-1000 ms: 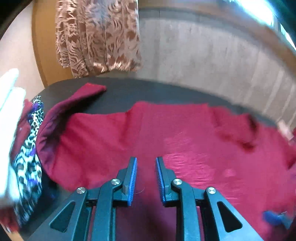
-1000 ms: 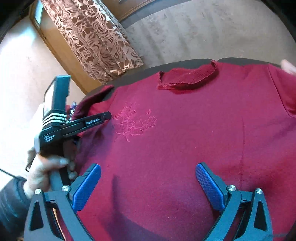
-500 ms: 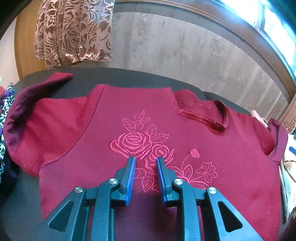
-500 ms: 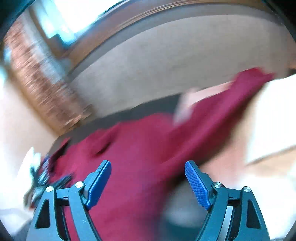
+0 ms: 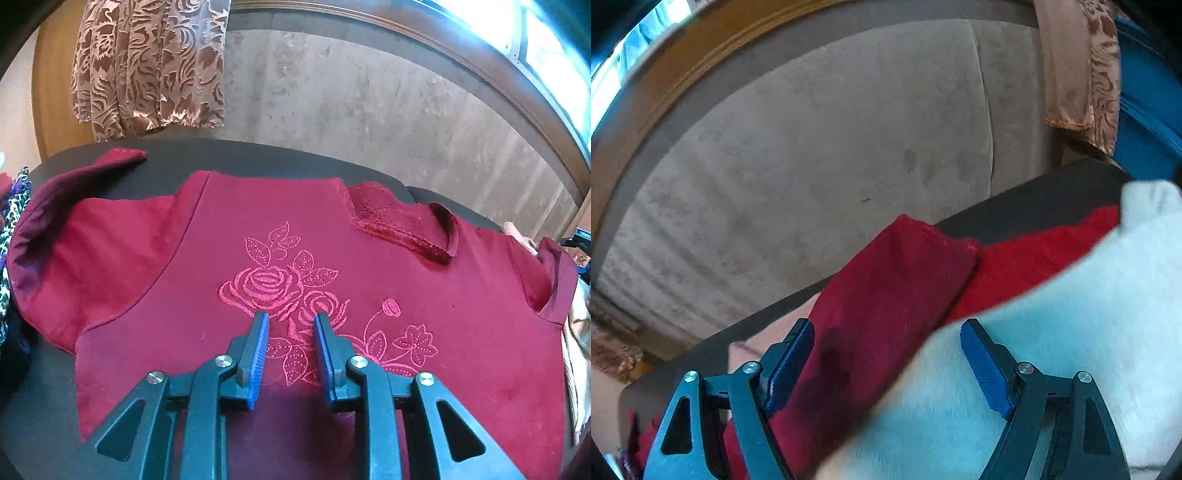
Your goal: Fold clothes
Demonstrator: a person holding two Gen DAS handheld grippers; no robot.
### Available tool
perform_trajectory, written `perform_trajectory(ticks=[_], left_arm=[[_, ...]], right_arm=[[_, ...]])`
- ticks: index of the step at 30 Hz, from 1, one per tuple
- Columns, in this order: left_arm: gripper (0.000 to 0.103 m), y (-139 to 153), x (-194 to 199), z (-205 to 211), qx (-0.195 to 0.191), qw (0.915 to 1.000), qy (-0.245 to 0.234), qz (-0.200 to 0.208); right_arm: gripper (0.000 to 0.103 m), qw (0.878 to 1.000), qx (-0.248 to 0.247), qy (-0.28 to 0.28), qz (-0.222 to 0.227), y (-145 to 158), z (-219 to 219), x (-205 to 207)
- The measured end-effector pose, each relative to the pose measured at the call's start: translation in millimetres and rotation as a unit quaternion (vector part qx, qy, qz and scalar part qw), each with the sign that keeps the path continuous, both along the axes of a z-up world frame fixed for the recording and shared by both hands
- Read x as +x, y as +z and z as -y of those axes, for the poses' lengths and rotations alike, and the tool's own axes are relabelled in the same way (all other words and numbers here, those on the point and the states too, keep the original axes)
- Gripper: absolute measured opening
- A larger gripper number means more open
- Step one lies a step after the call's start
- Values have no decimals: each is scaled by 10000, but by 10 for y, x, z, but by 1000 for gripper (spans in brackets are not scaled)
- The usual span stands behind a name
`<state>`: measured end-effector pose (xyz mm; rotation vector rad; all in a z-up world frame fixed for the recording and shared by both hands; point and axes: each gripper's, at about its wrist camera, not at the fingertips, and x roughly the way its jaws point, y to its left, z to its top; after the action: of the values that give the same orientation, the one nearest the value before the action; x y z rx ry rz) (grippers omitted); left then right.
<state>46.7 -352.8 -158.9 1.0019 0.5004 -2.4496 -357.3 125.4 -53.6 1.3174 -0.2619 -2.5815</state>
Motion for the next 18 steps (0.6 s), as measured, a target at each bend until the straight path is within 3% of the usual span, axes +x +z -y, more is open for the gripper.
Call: perform_trajectory(ticks=[1,2,3,4,8,11,18], left_arm=[[25,-2,0,-4,-11,10000,5,-3],[25,-2,-2,-7,-25,10000,8,-2],[25,-3,-4,-9,-39,10000,10,-2],[25,-3,-6,-13,-53,10000,15,-7],[25,-2,-9,-22,-91,10000,28,-20],[25,1,-8,-22,-95,9999,30,-31],[25,5,-9,-20,-106,9999,38,-29]], right_arm=[[82,10000,58,0,10,-32,23,-38],[72,9999,113,12,8,-63,23,-60],[60,9999,166,30,0,-93,13,-75],[37,9997,239,25,33,-131,15,-141],[19,9995,282,-100,-84,-118,-24,-103],[13,9993,247,-139,-240,-20,-96,12],[11,9981,225,-172,-547,294,-320,336]])
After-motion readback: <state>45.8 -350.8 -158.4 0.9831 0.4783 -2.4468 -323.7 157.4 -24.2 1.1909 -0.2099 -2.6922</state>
